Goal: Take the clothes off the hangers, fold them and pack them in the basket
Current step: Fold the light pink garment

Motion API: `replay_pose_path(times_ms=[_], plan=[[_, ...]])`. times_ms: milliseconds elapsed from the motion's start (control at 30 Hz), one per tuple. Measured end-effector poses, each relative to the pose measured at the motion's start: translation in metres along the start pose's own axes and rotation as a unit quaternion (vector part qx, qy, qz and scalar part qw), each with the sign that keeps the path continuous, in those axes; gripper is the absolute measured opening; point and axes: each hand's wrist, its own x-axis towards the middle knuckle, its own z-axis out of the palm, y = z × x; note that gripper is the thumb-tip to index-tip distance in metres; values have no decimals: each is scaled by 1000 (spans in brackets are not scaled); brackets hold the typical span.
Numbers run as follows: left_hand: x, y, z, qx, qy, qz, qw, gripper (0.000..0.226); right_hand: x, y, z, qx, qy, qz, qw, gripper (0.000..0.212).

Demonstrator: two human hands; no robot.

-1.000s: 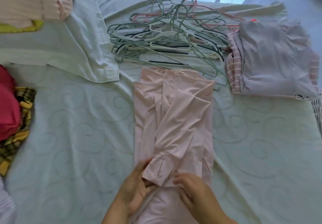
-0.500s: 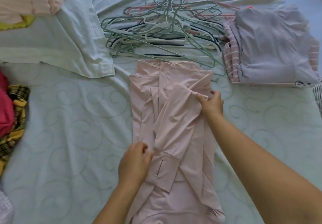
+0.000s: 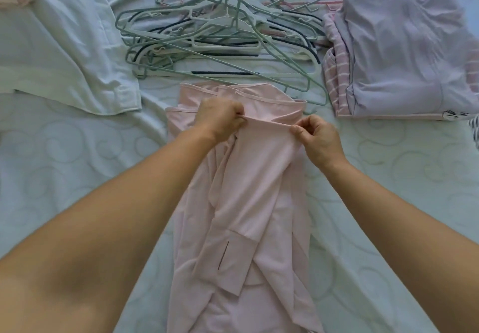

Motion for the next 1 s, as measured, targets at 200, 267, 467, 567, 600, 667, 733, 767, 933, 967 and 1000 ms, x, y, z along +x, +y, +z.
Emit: replay_pose_path(times_ms=[200, 267, 467, 567, 600, 667, 733, 767, 933, 967, 1000], plan=[[-34, 11, 24, -21, 19, 29, 999, 56, 5, 1, 19, -229, -53, -180, 955, 55], [-47, 10, 46, 25, -42, 29, 998, 57, 13, 10, 24, -312, -100, -148, 933, 68], [-40, -3, 75, 45, -105, -11, 993, 61, 28, 23, 35, -407, -140, -100, 897, 59], [-45, -1, 64, -8, -74, -2, 997, 63, 24, 12, 29, -381, -144, -88, 909, 58], [-56, -2, 62, -44, -22, 7, 999, 64, 16, 10, 27, -352, -132, -90, 922, 58], [-97, -4, 59, -166, 92, -10, 982, 64, -15, 13, 23, -268, -81, -119, 953, 58], [-164, -9, 65, -299, 150, -120, 935, 56, -66, 24, 22, -178, -37, -118, 976, 59], [-203, -10, 70, -355, 146, -187, 904, 47, -96, 32, 21, -136, -23, -95, 986, 59], [-368, 19, 90, -496, 60, -465, 731, 38, -246, 55, 4, -10, 45, 95, 994, 61], [-391, 28, 95, -498, 32, -510, 701, 57, -269, 56, -1, -7, 54, 123, 991, 63], [-411, 36, 102, -490, -3, -533, 690, 78, -292, 60, -4, 2, 54, 156, 986, 64]])
